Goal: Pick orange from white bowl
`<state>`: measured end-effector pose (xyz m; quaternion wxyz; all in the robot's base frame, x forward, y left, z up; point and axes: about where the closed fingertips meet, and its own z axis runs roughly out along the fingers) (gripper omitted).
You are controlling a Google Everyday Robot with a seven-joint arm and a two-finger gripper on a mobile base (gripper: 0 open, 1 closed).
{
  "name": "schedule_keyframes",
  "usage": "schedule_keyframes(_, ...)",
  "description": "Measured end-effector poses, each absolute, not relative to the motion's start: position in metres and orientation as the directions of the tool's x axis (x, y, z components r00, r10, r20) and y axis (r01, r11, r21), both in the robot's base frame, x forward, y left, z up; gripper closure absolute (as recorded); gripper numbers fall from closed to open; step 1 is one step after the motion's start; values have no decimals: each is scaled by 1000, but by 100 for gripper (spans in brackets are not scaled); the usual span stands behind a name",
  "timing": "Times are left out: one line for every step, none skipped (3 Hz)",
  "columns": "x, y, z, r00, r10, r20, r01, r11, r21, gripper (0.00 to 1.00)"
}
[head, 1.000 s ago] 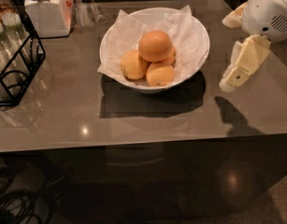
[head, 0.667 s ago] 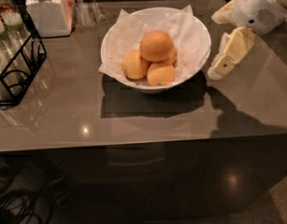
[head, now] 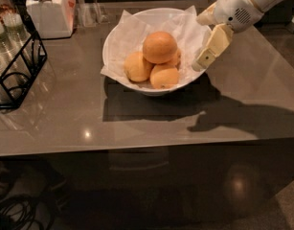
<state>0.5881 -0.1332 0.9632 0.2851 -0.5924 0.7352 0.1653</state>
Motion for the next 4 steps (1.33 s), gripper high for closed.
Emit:
schedule_keyframes(604, -113, 950, -137, -769, -624, -974, 219, -56, 0)
schedule_keyframes(621, -91, 942, -122, -773, -623, -982, 185, -37, 0)
schedule_keyframes(635, -75, 938, -110, -775, -623, -987, 160, -25, 0)
schedule_keyframes(641, -65, 927, -128, -770, -625, -987, 159, 7, 0)
